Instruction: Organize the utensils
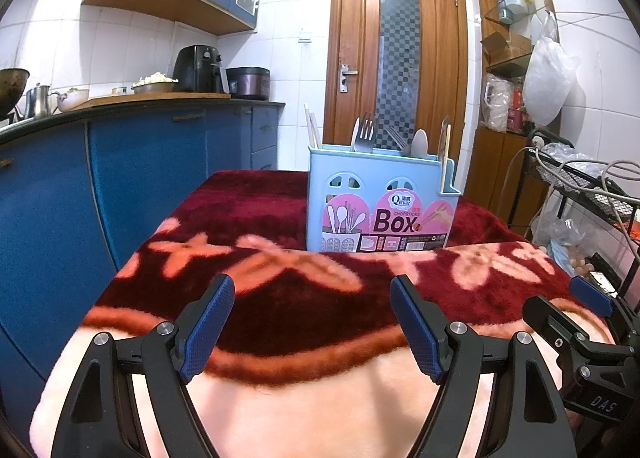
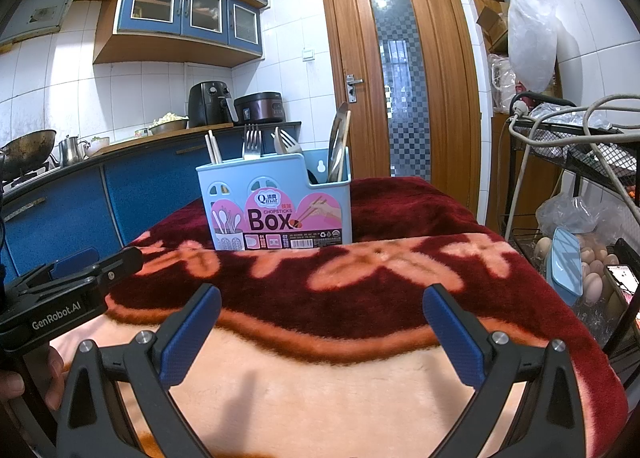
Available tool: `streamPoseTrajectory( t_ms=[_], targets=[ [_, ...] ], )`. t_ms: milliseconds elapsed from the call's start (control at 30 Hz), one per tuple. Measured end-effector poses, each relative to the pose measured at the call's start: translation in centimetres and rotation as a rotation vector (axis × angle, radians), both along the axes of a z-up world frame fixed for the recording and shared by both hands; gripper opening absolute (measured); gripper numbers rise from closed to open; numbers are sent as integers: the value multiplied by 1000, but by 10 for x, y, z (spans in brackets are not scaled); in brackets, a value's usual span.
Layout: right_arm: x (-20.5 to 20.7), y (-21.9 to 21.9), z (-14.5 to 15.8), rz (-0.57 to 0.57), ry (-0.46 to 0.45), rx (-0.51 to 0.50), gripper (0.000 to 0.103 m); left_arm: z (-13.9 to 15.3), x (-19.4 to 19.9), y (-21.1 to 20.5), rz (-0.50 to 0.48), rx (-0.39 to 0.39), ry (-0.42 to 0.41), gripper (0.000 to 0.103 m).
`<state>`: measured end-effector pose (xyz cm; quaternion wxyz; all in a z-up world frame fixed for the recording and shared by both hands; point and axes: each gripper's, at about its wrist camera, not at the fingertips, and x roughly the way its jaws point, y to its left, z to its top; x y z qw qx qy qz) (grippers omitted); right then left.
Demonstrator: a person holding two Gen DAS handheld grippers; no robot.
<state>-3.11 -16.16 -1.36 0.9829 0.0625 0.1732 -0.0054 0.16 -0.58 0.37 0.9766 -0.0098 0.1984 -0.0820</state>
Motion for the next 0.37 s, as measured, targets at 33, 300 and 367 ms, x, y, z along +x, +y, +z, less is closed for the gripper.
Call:
streamPoseTrajectory(
  t_ms=[33,300,367],
  targets=[
    [0,0,0,0,0,0,103,0,0,0,-1,-1,-1,81],
    [0,0,0,0,0,0,103,-1,-1,-2,-8,-1,0,81],
    [0,0,0,0,1,-1,103,-1,-1,-1,-8,-4,4,81]
  ],
)
